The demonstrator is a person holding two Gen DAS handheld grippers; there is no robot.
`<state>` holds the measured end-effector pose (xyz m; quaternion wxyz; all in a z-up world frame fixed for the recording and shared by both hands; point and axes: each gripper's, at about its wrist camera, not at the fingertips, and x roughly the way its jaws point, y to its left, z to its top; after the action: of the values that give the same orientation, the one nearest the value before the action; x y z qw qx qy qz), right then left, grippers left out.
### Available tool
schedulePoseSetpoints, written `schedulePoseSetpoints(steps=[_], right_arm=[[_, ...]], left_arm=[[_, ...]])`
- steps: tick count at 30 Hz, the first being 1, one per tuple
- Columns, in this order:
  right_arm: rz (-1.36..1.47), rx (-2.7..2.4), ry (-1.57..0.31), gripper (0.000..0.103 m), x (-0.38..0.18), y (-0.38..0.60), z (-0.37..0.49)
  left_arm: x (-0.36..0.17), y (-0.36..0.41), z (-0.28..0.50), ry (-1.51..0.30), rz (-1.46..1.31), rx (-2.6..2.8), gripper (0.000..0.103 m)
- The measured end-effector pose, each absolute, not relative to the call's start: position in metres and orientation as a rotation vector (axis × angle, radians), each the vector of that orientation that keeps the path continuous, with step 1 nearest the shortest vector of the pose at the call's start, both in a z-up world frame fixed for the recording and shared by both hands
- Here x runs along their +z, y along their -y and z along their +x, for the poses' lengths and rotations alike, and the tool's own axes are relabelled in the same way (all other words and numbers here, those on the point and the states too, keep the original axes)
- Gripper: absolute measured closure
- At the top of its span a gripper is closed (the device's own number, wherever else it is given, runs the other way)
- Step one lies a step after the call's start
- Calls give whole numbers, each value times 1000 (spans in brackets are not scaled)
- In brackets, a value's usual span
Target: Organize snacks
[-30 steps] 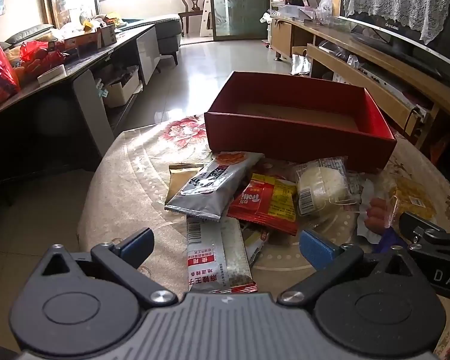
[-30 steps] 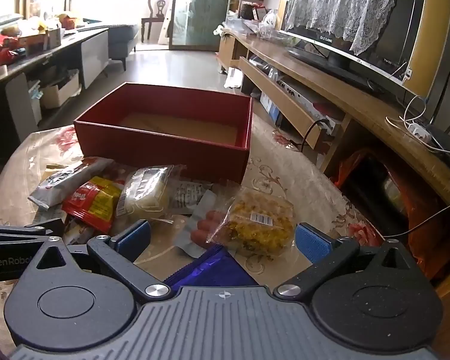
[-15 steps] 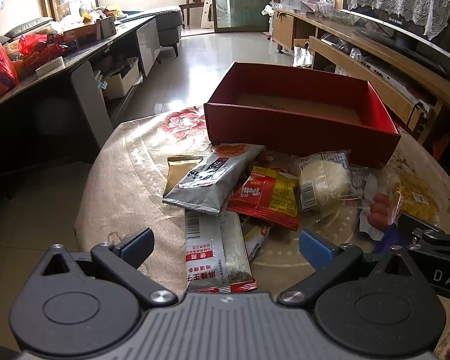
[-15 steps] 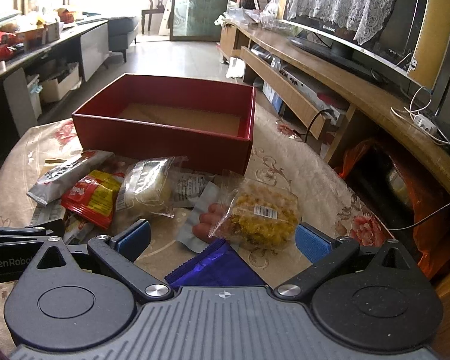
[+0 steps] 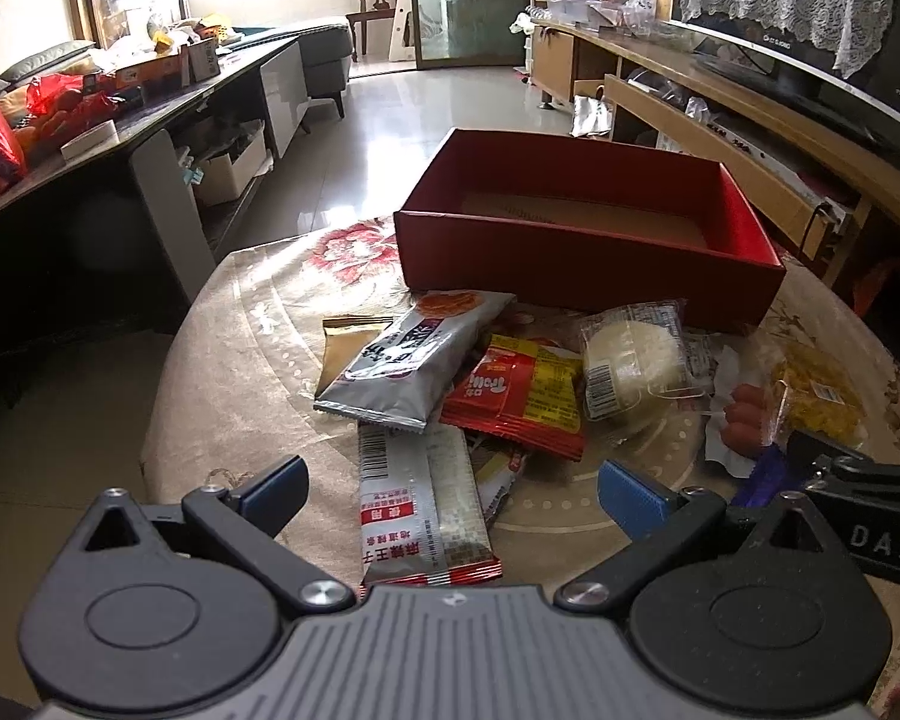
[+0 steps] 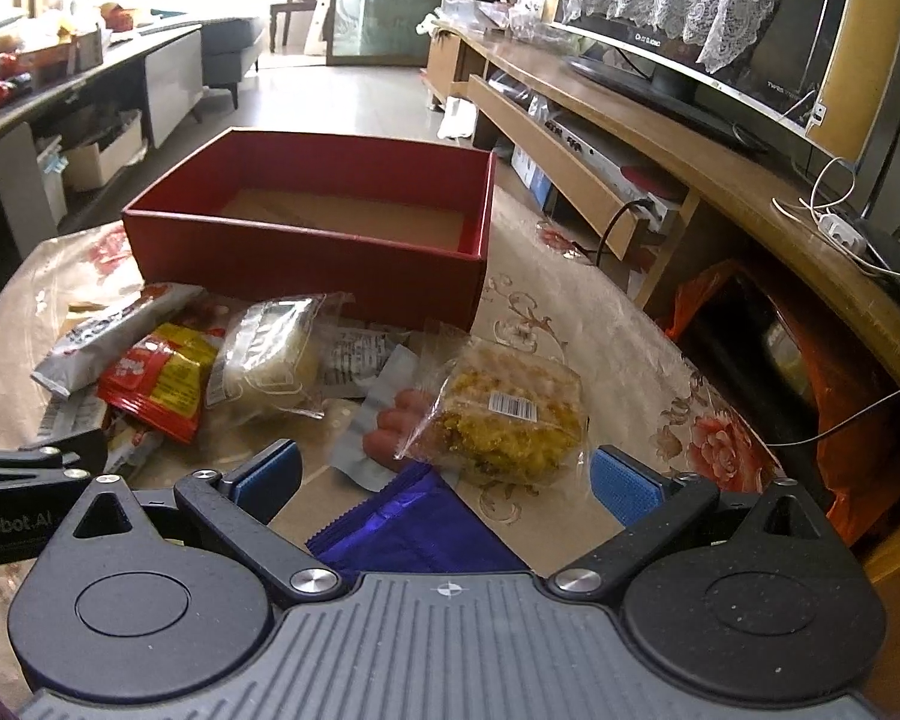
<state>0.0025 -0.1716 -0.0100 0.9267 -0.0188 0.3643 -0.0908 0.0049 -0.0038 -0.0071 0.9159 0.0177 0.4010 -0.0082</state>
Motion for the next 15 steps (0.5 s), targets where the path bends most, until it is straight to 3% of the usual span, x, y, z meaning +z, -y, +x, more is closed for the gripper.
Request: schedulePoseSetpoints(steps=[15], right_arm=[[7,-139,-749,0,-7,171,2]], left_arm=[[-11,4,8,-840,39,2,0]])
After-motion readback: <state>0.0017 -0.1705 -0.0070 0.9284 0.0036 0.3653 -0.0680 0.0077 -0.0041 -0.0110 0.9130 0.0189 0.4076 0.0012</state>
